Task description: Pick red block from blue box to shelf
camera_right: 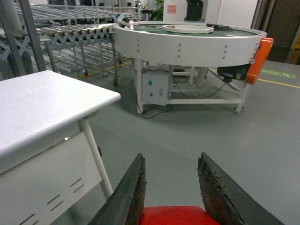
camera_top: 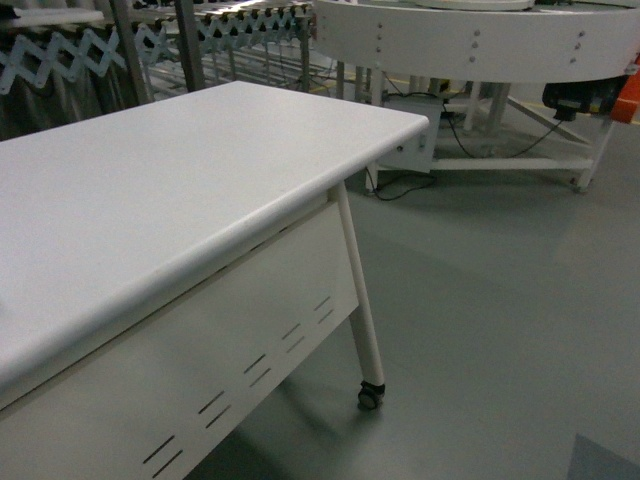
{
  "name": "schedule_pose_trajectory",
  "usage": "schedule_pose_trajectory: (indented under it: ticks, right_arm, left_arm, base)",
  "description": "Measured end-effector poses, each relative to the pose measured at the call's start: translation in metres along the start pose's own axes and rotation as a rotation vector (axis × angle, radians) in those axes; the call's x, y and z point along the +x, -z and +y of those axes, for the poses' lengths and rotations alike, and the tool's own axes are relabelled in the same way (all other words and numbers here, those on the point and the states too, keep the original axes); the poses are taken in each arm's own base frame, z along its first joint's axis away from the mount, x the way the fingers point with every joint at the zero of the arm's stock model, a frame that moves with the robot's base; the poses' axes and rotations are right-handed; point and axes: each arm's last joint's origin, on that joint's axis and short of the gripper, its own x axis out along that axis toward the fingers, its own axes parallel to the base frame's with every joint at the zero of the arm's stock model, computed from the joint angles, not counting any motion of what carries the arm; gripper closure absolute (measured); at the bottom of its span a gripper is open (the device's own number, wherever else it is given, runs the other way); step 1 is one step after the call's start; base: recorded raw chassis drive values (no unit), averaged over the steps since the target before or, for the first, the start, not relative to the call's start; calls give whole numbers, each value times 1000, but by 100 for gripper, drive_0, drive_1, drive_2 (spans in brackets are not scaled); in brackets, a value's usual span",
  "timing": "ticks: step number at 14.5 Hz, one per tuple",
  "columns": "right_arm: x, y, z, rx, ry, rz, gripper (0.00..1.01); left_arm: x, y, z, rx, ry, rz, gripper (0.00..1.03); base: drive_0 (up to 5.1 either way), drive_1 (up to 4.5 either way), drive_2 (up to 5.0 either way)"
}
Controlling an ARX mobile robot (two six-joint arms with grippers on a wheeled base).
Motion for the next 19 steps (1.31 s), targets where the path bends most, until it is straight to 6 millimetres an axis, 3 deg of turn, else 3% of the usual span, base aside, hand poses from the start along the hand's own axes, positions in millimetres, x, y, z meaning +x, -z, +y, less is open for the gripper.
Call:
schedule_pose_trajectory:
  ticks: [19]
  right_arm:
    - [0, 0, 0, 0, 0, 0, 73]
  left_arm:
    - [0, 0, 0, 0, 0, 0, 5]
  base:
    - [-164, -164, -164]
